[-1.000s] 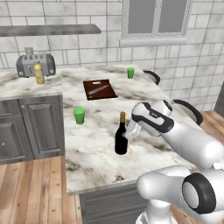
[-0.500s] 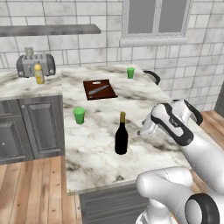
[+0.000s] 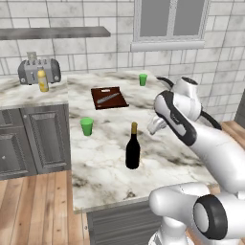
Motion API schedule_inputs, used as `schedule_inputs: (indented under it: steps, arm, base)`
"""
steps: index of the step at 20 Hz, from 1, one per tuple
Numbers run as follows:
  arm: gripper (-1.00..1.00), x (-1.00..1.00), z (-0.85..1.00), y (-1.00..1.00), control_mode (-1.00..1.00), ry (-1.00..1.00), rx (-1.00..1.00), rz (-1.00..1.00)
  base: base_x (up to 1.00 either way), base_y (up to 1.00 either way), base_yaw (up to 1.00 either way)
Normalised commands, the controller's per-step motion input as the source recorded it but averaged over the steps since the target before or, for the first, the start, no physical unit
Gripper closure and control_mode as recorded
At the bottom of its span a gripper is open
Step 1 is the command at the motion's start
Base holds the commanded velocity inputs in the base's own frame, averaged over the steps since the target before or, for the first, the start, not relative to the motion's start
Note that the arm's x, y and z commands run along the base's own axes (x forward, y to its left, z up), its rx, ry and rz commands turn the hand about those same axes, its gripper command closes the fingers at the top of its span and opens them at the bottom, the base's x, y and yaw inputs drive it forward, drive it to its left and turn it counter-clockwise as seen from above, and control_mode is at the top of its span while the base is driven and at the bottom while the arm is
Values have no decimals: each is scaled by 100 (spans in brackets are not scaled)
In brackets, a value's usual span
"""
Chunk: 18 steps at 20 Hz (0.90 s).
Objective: Place the drinks on the dining counter in a tight cluster.
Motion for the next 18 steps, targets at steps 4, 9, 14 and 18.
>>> schedule_inputs:
  steps: [4, 9, 14, 18]
  arm:
    - [-100, -21, 5, 0, -100, 31, -19, -44]
    - [-100, -53, 0, -7, -100, 10, -7, -45]
    - [-100, -85, 4, -17, -100, -13, 9, -11]
    - [-100, -78, 0, -3, -100, -22, 9, 0]
  base:
    - [0, 0, 0]
    - [0, 0, 0]
    - [0, 0, 0]
    - [0, 0, 0]
